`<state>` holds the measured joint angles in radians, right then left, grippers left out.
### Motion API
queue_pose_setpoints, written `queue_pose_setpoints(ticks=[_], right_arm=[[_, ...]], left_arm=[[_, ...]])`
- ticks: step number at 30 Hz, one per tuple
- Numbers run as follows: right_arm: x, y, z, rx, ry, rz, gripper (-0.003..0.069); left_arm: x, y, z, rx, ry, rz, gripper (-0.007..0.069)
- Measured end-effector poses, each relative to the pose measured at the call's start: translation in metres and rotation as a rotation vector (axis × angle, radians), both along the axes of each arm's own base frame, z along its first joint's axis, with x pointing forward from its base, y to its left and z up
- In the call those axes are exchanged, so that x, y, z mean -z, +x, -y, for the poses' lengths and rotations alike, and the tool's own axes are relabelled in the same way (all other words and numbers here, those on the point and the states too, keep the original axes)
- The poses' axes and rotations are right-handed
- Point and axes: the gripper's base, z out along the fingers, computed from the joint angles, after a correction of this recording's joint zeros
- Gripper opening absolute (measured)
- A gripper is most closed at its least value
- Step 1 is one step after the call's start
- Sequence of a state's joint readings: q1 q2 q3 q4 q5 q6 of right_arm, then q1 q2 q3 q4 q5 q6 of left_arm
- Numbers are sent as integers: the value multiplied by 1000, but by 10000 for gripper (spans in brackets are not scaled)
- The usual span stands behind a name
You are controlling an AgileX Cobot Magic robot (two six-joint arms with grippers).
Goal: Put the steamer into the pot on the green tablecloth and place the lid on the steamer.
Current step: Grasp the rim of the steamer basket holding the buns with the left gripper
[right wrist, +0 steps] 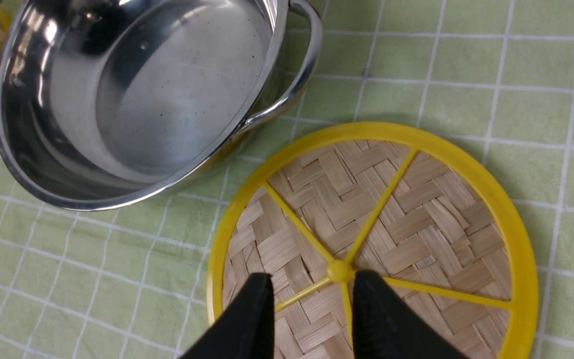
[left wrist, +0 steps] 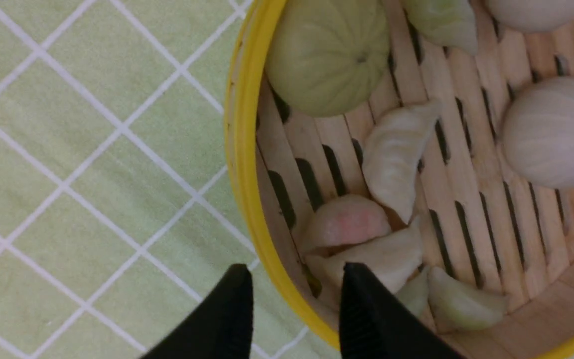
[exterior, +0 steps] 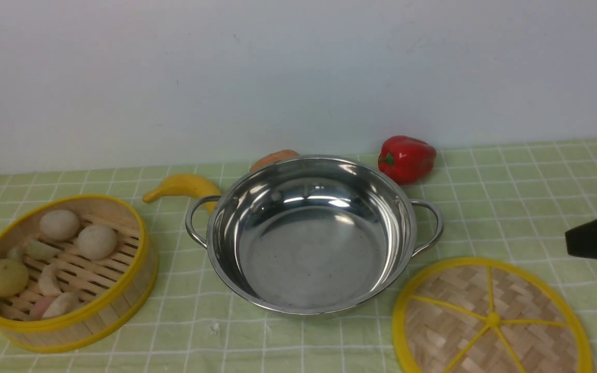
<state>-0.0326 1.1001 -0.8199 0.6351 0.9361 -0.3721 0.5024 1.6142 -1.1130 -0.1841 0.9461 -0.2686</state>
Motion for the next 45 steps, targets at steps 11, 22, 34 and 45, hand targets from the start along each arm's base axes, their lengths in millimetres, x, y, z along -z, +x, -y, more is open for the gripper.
queue_pose_setpoints(ticks=[11,22,34,45], right_arm=[[0,0,0,1,6,0,242],[0,-2,-3,-15,34,-28,242],[0,-2,-3,-15,36,-28,242],[0,-2,-3,-15,38,-28,242]], left_arm=[[34,10,-13,-42,27,-80,243],[71,23,-21,-46,19,-113,243],[84,27,-22,-50,10,-123,29],[65,24,-24,-18,67,-92,29]])
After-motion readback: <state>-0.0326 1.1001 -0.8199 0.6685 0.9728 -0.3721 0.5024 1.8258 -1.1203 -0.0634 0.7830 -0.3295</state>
